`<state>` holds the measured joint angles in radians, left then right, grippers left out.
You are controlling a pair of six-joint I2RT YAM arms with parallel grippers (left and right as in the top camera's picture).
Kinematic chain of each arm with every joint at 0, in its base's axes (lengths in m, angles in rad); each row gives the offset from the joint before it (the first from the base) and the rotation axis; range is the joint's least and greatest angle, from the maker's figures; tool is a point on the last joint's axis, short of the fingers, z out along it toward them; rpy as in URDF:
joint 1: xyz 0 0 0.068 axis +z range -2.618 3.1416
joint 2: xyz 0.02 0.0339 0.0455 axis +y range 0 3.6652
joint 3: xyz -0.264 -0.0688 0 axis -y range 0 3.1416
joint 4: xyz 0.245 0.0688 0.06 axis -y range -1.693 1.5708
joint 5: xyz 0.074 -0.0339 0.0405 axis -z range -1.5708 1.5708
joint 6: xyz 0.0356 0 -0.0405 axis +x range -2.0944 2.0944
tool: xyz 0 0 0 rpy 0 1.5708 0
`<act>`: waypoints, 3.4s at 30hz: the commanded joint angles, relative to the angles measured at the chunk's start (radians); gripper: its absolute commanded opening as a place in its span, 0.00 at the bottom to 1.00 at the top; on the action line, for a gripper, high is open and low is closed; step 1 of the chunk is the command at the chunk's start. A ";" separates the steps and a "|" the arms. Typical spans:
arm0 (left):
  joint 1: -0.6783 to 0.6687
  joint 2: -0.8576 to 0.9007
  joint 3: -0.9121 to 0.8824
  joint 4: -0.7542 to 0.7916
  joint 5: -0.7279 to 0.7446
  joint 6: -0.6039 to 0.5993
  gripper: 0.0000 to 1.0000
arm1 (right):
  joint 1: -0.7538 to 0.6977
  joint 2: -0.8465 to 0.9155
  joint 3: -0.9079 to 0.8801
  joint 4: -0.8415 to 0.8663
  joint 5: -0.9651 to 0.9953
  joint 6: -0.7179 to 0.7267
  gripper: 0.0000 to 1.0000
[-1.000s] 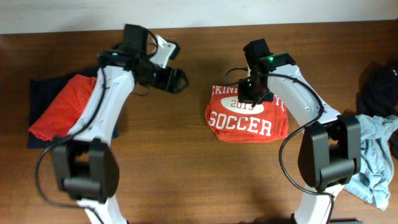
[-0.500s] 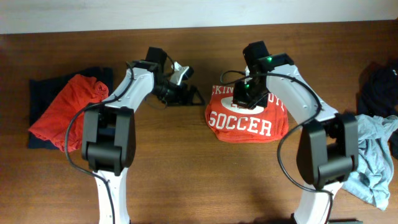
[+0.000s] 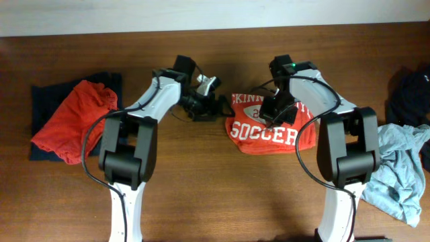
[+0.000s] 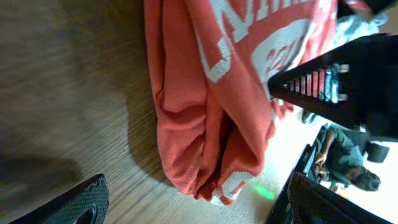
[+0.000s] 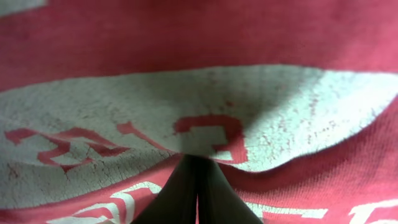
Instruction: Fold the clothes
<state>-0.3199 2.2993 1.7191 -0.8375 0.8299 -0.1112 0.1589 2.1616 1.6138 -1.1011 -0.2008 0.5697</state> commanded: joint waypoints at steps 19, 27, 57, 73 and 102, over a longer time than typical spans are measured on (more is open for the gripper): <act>-0.144 0.076 0.013 0.157 -0.054 -0.371 0.63 | -0.001 0.051 -0.006 -0.006 -0.047 -0.038 0.04; -0.144 0.076 0.013 0.156 -0.072 -0.318 0.08 | -0.003 0.049 -0.003 -0.007 -0.077 -0.107 0.04; -0.108 0.076 0.013 0.103 -0.076 -0.373 0.99 | -0.071 0.069 -0.006 0.024 -0.032 -0.130 0.04; -0.171 0.135 0.013 0.183 -0.068 -0.430 0.65 | -0.066 0.069 -0.006 0.027 -0.035 -0.121 0.04; -0.187 0.131 0.014 0.351 0.152 -0.253 0.00 | -0.082 0.025 -0.003 -0.008 -0.035 -0.171 0.04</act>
<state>-0.5022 2.4145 1.7390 -0.4946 0.8848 -0.4458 0.0780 2.1818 1.6138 -1.0969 -0.2592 0.4343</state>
